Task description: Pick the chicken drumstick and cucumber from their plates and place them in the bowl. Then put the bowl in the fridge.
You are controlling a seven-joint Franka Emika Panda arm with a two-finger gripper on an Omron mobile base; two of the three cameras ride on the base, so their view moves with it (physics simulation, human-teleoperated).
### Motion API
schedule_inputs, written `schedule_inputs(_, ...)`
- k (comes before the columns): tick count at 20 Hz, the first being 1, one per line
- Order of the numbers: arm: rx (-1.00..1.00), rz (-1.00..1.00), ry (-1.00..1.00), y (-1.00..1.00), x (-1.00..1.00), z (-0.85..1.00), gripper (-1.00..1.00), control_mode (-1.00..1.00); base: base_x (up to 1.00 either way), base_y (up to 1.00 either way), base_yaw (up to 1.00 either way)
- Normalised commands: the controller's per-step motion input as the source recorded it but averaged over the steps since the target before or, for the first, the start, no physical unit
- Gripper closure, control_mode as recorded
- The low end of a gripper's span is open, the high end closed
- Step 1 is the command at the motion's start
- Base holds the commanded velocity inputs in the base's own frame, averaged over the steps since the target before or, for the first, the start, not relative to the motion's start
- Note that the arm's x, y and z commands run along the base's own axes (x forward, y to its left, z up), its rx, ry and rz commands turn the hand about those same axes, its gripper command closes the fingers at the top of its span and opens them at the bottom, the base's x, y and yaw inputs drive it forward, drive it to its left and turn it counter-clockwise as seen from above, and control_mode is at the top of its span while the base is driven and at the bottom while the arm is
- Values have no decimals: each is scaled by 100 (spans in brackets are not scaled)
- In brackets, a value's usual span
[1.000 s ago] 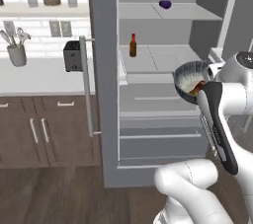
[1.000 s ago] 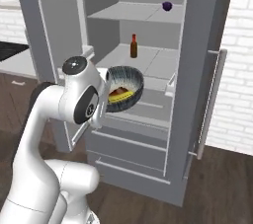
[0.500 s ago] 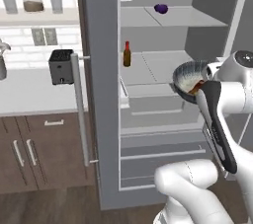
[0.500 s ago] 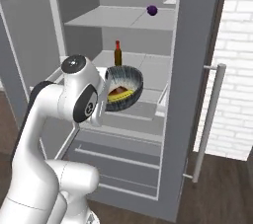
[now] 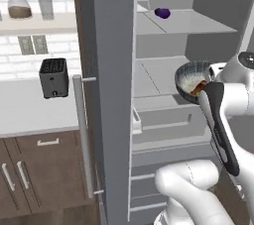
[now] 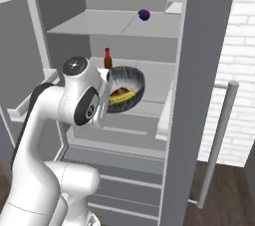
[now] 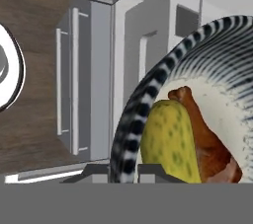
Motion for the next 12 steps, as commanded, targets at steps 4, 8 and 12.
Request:
schedule_inputs(4, 0, 0, 0, 0, 0, 0, 100, 100, 97, 0, 0)
schedule_inputs(8, 2, 0, 0, 0, 63, -20, 100, -100, 25, 0, 0)
schedule_inputs(12, 6, 1, 0, 0, 96, -44, 100, -100, 0, 0, 0)
